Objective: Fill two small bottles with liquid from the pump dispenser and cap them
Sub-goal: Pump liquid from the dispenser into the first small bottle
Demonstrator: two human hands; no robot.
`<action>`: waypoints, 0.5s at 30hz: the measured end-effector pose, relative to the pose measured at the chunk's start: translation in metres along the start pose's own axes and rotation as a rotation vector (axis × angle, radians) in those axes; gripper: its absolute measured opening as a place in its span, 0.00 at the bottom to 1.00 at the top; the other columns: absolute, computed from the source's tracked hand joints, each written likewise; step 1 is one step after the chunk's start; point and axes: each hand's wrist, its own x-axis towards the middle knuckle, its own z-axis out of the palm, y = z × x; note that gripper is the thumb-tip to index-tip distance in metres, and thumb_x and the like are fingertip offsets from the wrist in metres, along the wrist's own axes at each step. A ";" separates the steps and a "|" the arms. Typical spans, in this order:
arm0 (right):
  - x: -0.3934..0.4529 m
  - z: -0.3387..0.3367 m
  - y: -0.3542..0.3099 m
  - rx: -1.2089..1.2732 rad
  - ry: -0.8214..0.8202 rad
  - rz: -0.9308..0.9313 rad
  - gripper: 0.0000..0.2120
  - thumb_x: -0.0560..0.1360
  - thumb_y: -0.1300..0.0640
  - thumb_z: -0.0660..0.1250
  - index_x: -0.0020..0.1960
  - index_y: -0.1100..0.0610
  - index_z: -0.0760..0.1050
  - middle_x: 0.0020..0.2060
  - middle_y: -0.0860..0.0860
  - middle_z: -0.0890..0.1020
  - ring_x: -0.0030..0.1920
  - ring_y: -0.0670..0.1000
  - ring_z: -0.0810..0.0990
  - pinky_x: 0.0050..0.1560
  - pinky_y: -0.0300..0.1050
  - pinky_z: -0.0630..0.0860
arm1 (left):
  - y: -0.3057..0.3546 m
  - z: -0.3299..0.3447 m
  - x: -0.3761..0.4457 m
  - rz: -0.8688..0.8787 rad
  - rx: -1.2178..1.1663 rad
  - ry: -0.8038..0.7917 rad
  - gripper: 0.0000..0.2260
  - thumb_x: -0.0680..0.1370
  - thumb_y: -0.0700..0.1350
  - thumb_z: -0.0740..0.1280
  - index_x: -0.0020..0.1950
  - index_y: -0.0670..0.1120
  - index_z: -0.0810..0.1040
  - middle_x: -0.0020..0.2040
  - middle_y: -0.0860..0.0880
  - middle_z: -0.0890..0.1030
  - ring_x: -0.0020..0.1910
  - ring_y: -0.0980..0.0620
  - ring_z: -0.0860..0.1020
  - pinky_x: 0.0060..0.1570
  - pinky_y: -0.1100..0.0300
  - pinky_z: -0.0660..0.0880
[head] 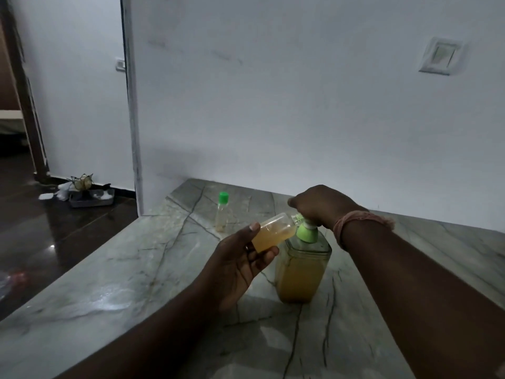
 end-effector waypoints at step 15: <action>0.011 0.001 0.003 -0.008 0.014 0.021 0.13 0.77 0.50 0.61 0.42 0.57 0.78 0.43 0.55 0.82 0.46 0.56 0.81 0.47 0.46 0.75 | -0.002 -0.003 0.005 -0.012 0.015 -0.009 0.40 0.55 0.51 0.84 0.63 0.40 0.75 0.55 0.36 0.77 0.42 0.46 0.82 0.39 0.59 0.81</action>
